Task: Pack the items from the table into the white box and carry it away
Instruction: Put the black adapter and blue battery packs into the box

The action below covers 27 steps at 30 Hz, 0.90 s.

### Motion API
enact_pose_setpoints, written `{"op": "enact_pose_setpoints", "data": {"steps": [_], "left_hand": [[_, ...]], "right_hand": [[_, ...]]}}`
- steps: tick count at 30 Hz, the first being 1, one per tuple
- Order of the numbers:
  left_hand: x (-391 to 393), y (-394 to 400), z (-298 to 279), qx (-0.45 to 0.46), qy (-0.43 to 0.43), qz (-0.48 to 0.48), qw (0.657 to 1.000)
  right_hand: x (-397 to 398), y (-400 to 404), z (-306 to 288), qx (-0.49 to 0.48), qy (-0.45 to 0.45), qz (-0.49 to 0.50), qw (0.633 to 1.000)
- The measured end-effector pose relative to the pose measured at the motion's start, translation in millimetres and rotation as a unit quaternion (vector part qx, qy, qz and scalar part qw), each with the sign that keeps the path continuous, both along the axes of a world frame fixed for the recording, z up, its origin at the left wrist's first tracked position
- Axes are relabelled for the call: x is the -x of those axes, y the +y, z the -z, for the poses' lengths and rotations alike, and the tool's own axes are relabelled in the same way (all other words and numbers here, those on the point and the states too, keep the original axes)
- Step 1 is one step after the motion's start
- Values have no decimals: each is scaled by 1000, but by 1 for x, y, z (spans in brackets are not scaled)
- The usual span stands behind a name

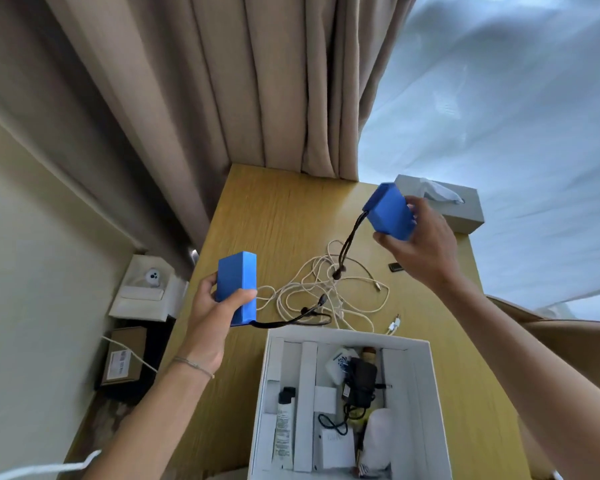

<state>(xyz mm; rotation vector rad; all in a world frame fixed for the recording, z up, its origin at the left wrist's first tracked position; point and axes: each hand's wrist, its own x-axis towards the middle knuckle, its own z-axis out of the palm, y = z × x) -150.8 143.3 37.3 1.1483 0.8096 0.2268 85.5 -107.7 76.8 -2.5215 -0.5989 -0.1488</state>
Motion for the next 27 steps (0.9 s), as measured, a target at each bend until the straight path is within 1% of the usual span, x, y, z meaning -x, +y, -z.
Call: {"op": "enact_pose_setpoints", "data": {"steps": [3, 7, 11, 14, 17, 22, 25, 27], "left_hand": [[2, -9, 0, -10, -2, 1, 1000], [8, -14, 5, -16, 5, -11, 1000], [14, -15, 10, -23, 19, -25, 999], [18, -18, 12, -31, 30, -36, 998], [22, -21, 14, -40, 36, -35, 998], [25, -28, 11, -44, 41, -43, 997], [27, -32, 13, -47, 43, -48, 997], [28, -32, 14, -54, 48, -51, 996]], "right_hand": [[21, -11, -21, -83, 14, 0, 996], [45, -24, -46, -192, 35, -28, 980], [68, -38, -64, -234, 61, -47, 969], [79, -49, -70, -254, 115, -72, 958], [90, -61, -69, -218, 178, -127, 951], [114, -68, -41, -70, 231, -183, 953], [127, -63, -12, 32, 227, -196, 953], [135, -56, 10, 109, 195, -216, 951]]}}
